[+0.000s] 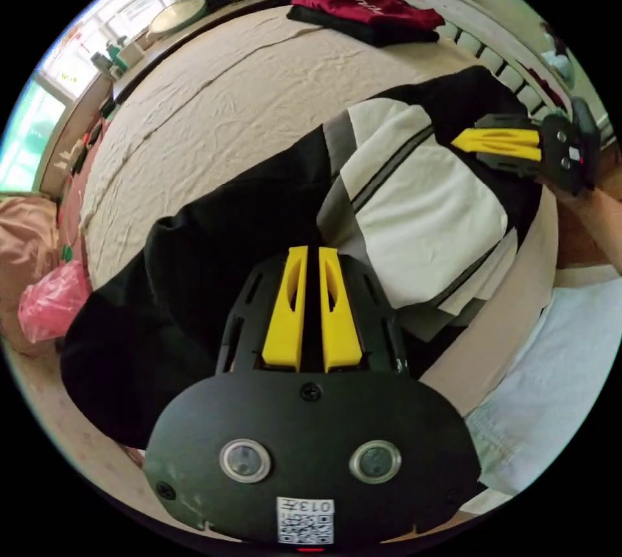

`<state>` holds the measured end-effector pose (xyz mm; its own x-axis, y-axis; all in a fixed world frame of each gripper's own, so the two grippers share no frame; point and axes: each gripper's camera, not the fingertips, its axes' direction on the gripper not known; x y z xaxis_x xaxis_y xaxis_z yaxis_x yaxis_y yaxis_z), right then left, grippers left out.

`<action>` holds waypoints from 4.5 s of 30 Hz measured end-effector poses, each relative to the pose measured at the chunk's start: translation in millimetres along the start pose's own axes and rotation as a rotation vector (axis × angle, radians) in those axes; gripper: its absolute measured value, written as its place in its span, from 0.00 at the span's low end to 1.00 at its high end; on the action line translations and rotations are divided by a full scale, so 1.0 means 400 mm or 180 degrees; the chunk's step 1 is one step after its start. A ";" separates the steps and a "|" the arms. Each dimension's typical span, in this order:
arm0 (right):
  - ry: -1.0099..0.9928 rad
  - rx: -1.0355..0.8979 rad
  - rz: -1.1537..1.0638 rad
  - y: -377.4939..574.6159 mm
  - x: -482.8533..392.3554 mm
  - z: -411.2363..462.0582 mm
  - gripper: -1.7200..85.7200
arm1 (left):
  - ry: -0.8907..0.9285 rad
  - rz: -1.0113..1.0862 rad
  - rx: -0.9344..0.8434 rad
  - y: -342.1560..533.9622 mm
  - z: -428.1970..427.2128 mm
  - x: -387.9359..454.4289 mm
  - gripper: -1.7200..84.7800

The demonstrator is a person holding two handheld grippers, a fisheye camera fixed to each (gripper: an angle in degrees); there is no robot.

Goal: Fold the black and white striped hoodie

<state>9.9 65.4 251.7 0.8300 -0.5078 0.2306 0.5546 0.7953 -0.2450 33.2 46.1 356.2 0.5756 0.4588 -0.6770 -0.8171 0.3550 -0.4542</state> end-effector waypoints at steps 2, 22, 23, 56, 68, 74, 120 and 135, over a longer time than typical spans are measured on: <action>-0.0211 -0.0125 0.0088 -0.015 0.027 -0.006 0.02 | 0.0353 -0.0229 0.0091 0.031 -0.023 -0.029 0.03; 0.0243 -0.0656 0.0890 0.069 0.262 0.102 0.02 | -0.0244 -0.1225 0.0353 0.130 0.145 -0.154 0.02; 0.0202 -0.0691 0.0884 0.066 0.267 0.098 0.02 | -0.0274 -0.1242 0.0308 0.126 0.143 -0.139 0.02; -0.0150 -0.0181 0.0595 0.211 0.160 0.090 0.02 | -0.0992 -0.0954 0.0622 0.195 0.359 0.226 0.02; -0.1103 0.1275 -0.0400 -0.219 0.105 -0.144 0.17 | -0.1517 -0.2874 0.1415 0.736 0.145 -0.107 0.18; -0.1522 0.1197 -0.1829 -0.668 -0.243 -0.071 0.16 | -0.1122 -0.2538 0.1180 0.720 0.247 -0.232 0.19; -0.0814 0.1167 -0.1015 -0.149 -0.110 -0.192 0.04 | -0.2143 0.0582 0.0600 0.198 0.351 0.818 0.03; -0.0540 0.0521 -0.0930 -0.257 -0.175 -0.033 0.02 | -0.1551 -0.0360 0.1891 0.290 0.095 0.632 0.02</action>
<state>-104.6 14.8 248.4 0.6090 -0.6699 0.4246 0.7384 0.6743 0.0048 85.3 234.3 154.5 0.7160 0.6512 -0.2515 -0.6775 0.7351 -0.0254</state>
